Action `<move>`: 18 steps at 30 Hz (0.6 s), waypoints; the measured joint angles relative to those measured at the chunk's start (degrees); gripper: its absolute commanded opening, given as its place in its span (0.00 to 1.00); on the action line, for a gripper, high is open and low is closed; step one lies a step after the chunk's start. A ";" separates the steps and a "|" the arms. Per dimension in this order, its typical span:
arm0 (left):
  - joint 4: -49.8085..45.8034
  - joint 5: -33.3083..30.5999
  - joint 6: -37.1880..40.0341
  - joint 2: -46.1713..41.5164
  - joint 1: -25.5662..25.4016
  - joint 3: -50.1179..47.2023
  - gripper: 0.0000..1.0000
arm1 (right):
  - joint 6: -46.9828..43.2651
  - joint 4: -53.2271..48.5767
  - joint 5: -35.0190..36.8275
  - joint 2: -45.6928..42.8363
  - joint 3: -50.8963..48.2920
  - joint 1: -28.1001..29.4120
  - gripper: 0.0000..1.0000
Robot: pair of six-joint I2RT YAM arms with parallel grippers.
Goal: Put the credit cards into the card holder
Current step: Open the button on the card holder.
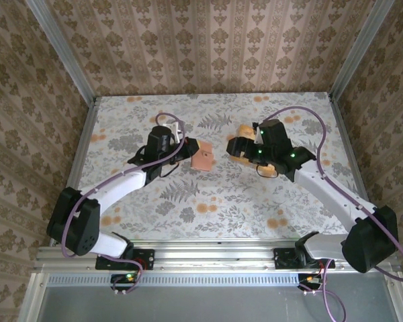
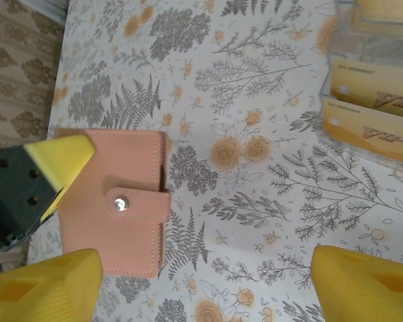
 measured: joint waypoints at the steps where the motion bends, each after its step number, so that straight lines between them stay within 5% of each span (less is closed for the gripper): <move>1: -0.48 -0.37 0.31 0.00 -0.24 0.07 0.00 | -0.17 -0.15 0.74 0.04 0.20 1.20 0.79; 10: -1.49 -2.12 1.29 0.00 -1.25 0.81 0.00 | -1.31 -1.42 7.52 6.25 7.37 9.49 0.77; 18: -0.94 -2.21 0.81 0.00 -1.25 0.81 0.00 | -1.46 -1.62 9.42 14.01 9.07 11.19 0.76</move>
